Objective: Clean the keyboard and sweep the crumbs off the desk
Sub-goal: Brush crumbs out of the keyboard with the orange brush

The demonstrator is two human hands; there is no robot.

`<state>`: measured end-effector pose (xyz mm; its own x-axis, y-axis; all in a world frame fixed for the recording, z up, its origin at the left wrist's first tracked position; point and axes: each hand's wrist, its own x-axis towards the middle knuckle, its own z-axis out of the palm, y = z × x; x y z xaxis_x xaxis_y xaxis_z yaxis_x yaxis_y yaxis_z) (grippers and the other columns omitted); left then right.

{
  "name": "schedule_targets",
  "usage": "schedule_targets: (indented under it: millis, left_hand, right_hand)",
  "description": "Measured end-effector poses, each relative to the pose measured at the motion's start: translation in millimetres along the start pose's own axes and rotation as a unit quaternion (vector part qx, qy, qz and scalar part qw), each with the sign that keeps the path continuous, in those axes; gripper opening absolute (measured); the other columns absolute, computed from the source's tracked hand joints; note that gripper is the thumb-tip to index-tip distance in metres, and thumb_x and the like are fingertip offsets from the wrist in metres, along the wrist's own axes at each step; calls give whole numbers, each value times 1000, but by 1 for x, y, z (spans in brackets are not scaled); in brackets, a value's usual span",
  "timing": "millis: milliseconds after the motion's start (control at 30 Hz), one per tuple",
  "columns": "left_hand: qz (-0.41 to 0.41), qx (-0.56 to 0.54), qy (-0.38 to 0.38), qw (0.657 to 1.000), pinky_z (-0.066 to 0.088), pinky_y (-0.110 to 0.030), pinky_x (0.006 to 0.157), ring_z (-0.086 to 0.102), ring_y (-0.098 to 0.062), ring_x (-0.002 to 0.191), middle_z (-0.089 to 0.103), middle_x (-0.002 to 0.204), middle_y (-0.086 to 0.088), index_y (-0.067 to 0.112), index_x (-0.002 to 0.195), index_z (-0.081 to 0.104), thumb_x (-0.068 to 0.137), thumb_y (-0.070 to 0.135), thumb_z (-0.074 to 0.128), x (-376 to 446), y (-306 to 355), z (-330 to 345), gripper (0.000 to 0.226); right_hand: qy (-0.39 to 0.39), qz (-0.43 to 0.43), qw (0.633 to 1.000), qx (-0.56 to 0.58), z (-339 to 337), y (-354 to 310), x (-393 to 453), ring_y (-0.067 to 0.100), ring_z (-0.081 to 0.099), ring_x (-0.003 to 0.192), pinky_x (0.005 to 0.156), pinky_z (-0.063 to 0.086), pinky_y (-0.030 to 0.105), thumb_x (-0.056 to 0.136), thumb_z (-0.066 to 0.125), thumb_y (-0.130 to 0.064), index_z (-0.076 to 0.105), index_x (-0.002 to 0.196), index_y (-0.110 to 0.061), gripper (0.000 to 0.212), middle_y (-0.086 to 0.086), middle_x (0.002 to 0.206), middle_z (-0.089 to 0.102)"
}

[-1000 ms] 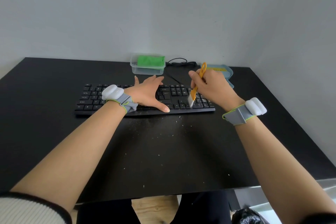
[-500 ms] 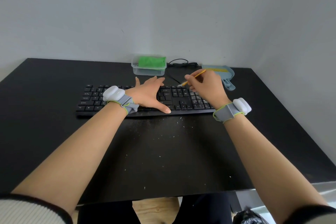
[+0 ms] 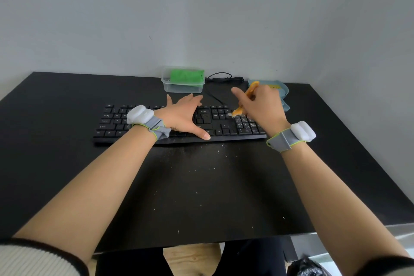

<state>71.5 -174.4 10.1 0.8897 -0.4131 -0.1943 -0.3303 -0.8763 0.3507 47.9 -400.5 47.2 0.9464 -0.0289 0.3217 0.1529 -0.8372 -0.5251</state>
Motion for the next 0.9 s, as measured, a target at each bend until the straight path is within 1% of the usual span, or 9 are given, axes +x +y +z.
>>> schedule_targets:
  millis: [100,167,267,333,400,433,567,733,900]
  left_hand:
    - [-1,0,2,1000,-14,-68,112,-2,-18,152,21,162,2,17,158,0,64,73,74,0,0,-1,132]
    - [-2,3,-1,1000,-13,-68,113,-1,-18,152,21,162,2,17,158,0,63,74,74,0,-1,-1,132]
    - [-1,4,-3,1000,-12,-68,113,-1,-18,152,21,162,2,17,158,0,62,75,73,0,0,0,133]
    - [-2,2,0,1000,-13,-68,113,2,-19,152,21,162,2,18,158,1,62,74,74,-1,0,0,133]
    - [-4,0,1,1000,-12,-68,113,4,-20,152,23,161,2,18,157,1,63,73,74,-2,-1,-2,132]
    - [-6,0,-1,1000,-12,-68,113,4,-20,152,23,161,2,18,157,1,64,72,75,-3,-1,-3,131]
    - [-17,17,-15,1000,-11,-69,113,-3,-19,152,20,162,0,18,157,0,64,69,77,-2,-2,-7,131]
    - [-6,39,-22,999,-10,-66,115,-16,-18,150,-3,166,-2,18,157,-4,61,77,73,1,16,-8,137]
    - [23,67,-14,997,-14,-71,110,-12,-19,151,10,165,-5,15,157,-5,62,75,74,13,39,-3,137]
  right_hand:
    - [44,-19,999,-16,-5,-1,3,24,63,55,63,55,38,96,52,-47,63,57,-1,62,0,47,61]
    - [64,-26,998,2,-6,0,5,26,65,55,63,56,39,92,48,-53,66,60,-2,64,6,51,65]
    - [35,-27,999,-7,-3,2,1,26,65,54,61,57,41,89,43,-64,67,65,-1,71,11,54,66]
    - [22,-37,999,-13,-3,4,-2,26,64,53,58,56,41,94,48,-53,63,60,2,66,8,53,66]
    - [37,-38,999,2,-7,5,-1,22,64,52,59,56,40,96,52,-40,62,58,4,59,-1,51,65]
    - [49,-34,998,12,-8,6,1,18,64,51,61,57,38,96,53,-39,64,59,3,57,-6,49,64]
    - [69,-10,996,47,-6,9,4,16,65,49,64,60,39,89,53,-61,70,63,-6,63,-2,50,66]
    - [54,11,997,56,4,9,2,11,66,48,66,61,39,86,59,-66,72,61,-13,60,-1,53,68]
    - [33,1,999,26,7,7,1,19,66,52,65,60,40,87,56,-66,70,61,-12,62,4,53,67]
